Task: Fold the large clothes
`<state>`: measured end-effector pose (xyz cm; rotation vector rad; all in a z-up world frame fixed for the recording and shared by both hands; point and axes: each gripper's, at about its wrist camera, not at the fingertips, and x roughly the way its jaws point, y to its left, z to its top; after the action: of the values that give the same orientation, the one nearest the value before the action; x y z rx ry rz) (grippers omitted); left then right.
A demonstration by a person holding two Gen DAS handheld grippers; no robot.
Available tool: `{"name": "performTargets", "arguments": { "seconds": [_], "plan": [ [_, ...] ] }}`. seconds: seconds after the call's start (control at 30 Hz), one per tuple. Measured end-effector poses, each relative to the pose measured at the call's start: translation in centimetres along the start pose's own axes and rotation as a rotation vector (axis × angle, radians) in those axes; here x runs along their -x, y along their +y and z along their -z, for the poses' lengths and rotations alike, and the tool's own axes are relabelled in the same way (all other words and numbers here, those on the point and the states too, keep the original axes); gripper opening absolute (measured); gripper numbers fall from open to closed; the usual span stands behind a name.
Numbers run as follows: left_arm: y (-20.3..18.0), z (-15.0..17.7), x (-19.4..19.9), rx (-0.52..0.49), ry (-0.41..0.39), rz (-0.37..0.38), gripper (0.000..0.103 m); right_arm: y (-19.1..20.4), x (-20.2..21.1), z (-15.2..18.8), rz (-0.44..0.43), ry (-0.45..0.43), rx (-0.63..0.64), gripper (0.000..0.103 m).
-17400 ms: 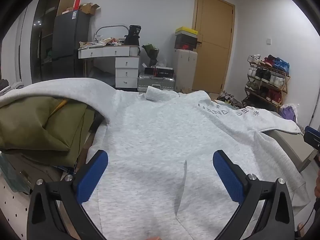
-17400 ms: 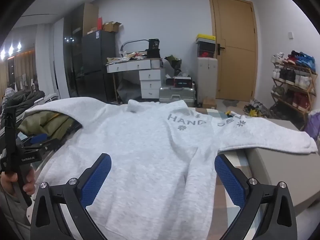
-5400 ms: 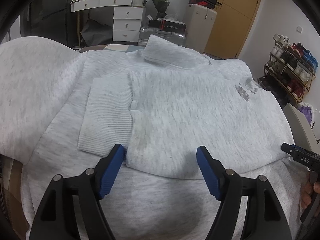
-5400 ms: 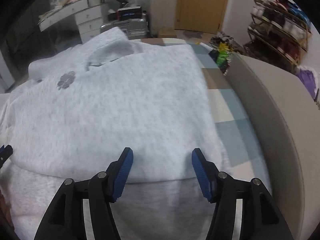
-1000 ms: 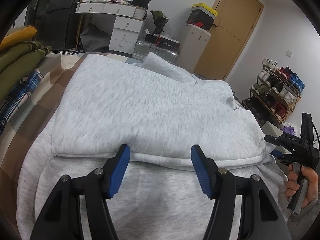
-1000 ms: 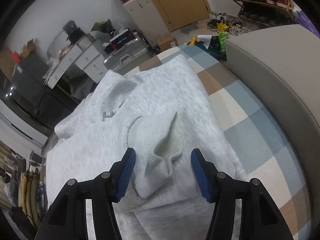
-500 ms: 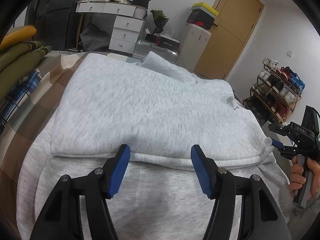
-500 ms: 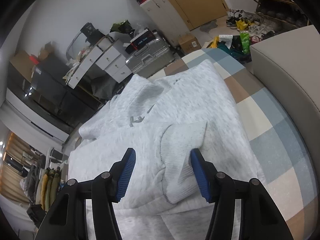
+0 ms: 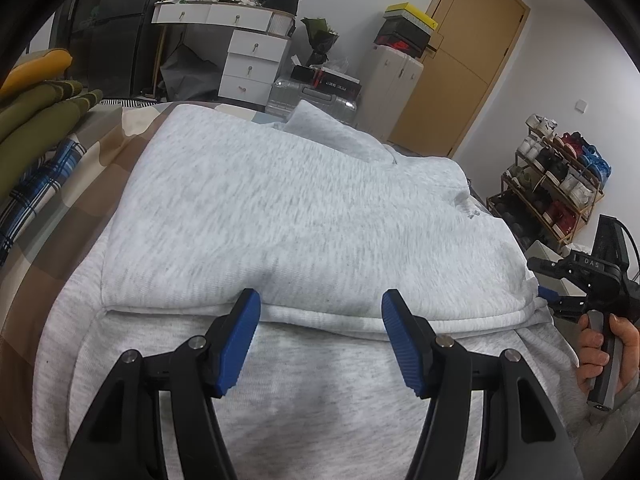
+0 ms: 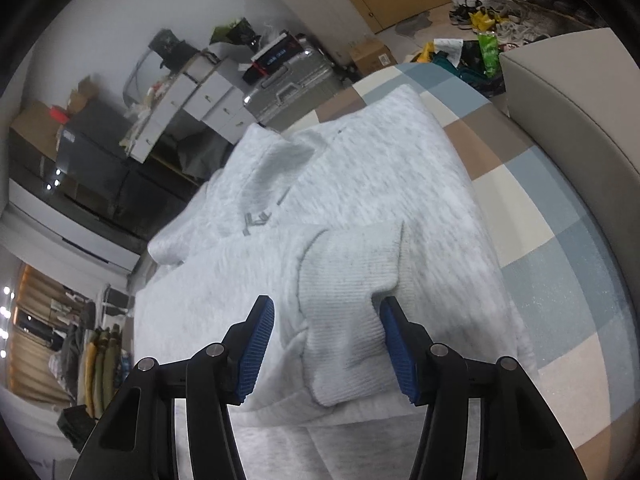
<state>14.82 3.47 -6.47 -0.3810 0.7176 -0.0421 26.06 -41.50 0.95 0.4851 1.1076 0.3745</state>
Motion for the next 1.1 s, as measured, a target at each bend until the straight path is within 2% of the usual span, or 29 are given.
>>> {"name": "performTargets", "arguments": {
  "seconds": [0.1,0.2,0.23,0.27,0.33,0.37,0.43,0.5,0.53,0.6,0.63,0.67,0.7,0.73,0.83,0.93,1.07,1.1],
  "plan": [
    [0.0,0.0,0.0,0.001,0.0,0.001,0.058,-0.5,-0.3,-0.1,-0.022,0.0,-0.02,0.053],
    [0.0,0.0,-0.1,0.002,0.004,-0.001,0.058,-0.5,-0.4,-0.4,-0.034,-0.026,-0.021,0.041],
    [0.0,0.1,-0.1,0.004,0.004,0.0,0.058,-0.4,-0.7,-0.5,-0.022,-0.021,-0.018,0.031],
    [0.0,0.1,-0.1,0.004,0.004,0.0,0.058,-0.3,-1.0,-0.6,-0.003,-0.015,-0.012,0.004],
    [0.0,0.1,-0.1,0.002,0.002,0.0,0.058,0.2,-0.7,-0.4,0.025,-0.022,0.017,0.004],
    [0.0,0.0,0.0,0.002,-0.002,0.0,0.058,1.1,0.5,-0.1,-0.001,-0.068,0.056,0.003],
    [0.0,0.0,0.1,0.004,-0.012,0.005,0.058,3.5,4.3,1.1,-0.119,-0.219,0.199,0.003],
    [0.1,-0.1,-0.1,0.006,-0.01,0.005,0.058,4.8,6.3,1.6,-0.049,-0.286,0.282,0.003],
    [0.0,-0.1,-0.1,0.006,-0.008,0.005,0.058,4.6,6.3,1.4,-0.016,-0.277,0.273,0.003],
    [0.0,0.0,0.0,0.002,-0.01,0.012,0.058,3.0,4.3,0.5,0.152,-0.213,0.237,0.003],
    [-0.1,0.0,0.0,-0.001,-0.011,0.012,0.058,1.9,2.8,0.2,0.219,-0.164,0.206,0.003],
    [-0.1,0.0,0.0,-0.004,-0.011,0.008,0.058,1.0,1.4,0.2,0.252,-0.107,0.174,0.003],
    [-0.1,0.0,0.0,-0.003,-0.011,0.006,0.058,0.6,0.6,0.4,0.259,-0.074,0.157,0.003],
    [0.0,0.0,0.0,0.002,-0.012,0.008,0.058,0.8,0.5,0.8,0.259,-0.079,0.155,0.007],
    [0.1,0.0,0.2,0.011,-0.021,0.011,0.058,1.8,2.3,1.4,0.287,-0.148,0.184,0.02],
    [0.2,0.1,0.9,0.016,-0.042,0.025,0.058,2.5,4.3,2.0,0.234,-0.188,0.201,0.028],
    [-0.9,-1.1,1.5,-0.012,-0.067,0.039,0.057,3.6,4.8,3.2,0.16,-0.155,0.251,0.03],
    [-1.6,-1.6,1.2,-0.04,-0.063,0.045,0.048,4.2,4.5,3.3,0.145,-0.147,0.27,0.03]
  ]
}}
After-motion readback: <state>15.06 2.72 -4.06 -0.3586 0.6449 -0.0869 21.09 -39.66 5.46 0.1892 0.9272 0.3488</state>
